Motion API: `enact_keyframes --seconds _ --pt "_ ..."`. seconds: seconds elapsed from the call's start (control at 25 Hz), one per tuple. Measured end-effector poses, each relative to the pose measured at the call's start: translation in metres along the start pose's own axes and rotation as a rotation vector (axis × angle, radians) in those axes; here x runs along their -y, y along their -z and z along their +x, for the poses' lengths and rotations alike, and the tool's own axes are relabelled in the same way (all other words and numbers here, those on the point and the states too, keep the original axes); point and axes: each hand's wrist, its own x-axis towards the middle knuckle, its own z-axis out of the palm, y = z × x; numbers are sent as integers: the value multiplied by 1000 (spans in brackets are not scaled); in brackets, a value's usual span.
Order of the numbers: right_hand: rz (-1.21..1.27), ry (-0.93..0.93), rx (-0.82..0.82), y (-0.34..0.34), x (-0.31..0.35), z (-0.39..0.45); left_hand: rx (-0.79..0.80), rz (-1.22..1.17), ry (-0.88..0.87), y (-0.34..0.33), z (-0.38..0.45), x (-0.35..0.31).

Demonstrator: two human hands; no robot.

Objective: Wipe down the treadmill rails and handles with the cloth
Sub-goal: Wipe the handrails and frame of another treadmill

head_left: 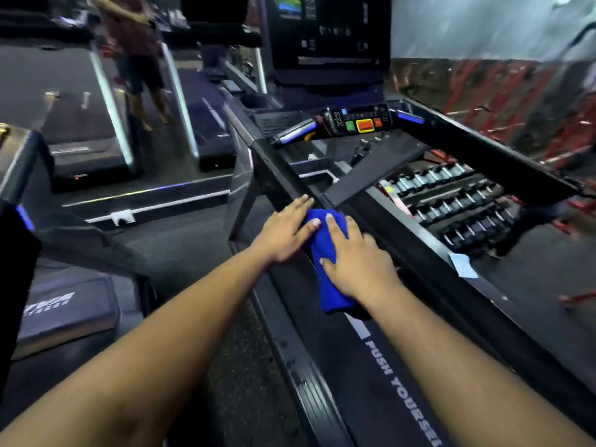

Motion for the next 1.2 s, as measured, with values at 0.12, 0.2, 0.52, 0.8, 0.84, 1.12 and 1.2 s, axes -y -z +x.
enact_keyframes --seconds 0.12,0.2,0.52,0.8,0.84,1.12,1.2 --pt "-180 -9 4 6 28 34 -8 60 23 14 18 21" --pt "-333 29 5 -4 34 18 8 71 -60 11 14 34" --pt "-750 196 81 -20 54 33 3 -25 -97 5 9 70" --pt "-505 153 -19 -11 19 -18 125 158 -154 19 12 79" --pt "-456 132 -19 -9 20 -8 116 157 -144 20 12 83" --pt "-166 49 66 5 38 63 174 265 -86 51 29 83" --pt "-210 80 31 -2 22 30 198 309 -120 53 30 85"
